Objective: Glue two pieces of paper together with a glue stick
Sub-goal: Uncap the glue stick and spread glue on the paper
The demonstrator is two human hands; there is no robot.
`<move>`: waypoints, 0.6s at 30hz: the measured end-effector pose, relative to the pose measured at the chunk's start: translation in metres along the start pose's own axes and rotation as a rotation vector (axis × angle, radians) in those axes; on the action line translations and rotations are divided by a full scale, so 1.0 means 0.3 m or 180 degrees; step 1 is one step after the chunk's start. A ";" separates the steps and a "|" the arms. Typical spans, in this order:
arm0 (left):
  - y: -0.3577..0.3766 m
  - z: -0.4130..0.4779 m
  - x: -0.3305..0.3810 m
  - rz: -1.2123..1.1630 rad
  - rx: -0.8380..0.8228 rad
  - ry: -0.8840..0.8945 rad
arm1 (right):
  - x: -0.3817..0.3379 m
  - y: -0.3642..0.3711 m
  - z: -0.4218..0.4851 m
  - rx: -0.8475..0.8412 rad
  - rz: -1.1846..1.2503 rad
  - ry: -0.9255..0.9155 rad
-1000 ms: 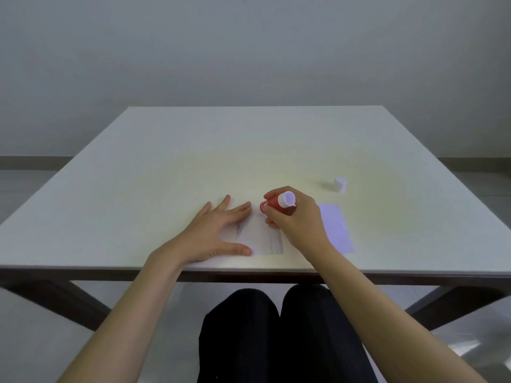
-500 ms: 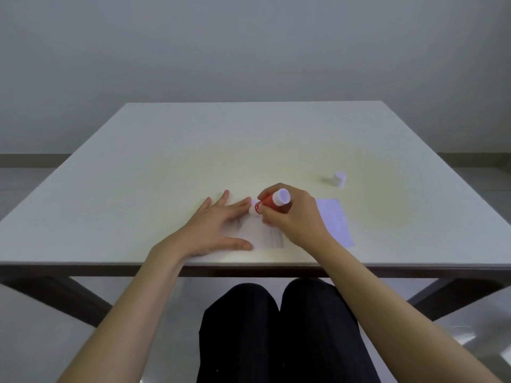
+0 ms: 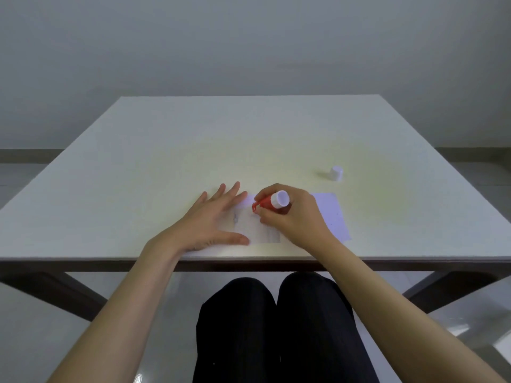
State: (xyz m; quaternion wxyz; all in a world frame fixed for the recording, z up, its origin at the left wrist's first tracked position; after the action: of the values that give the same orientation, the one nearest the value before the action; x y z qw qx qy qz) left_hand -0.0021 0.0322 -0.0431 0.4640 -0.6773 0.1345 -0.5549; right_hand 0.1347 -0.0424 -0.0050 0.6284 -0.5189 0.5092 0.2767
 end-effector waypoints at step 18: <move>-0.005 0.000 0.014 0.0137 -0.0018 0.0011 | 0.003 0.000 0.000 -0.0604 0.0262 0.0122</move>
State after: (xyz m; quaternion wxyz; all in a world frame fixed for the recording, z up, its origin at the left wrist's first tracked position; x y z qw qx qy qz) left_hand -0.0011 0.0299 -0.0392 0.4737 -0.6746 0.1515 -0.5456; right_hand 0.1349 -0.0426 -0.0058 0.5547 -0.5599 0.5135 0.3392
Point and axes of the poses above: each hand's wrist, its own z-axis towards the middle knuckle, its own y-axis out of the palm, x = y × z, the point moved 8 cm from there along z, towards the middle knuckle, and after that the axes turned 14 degrees about y, right-handed, at the moved point
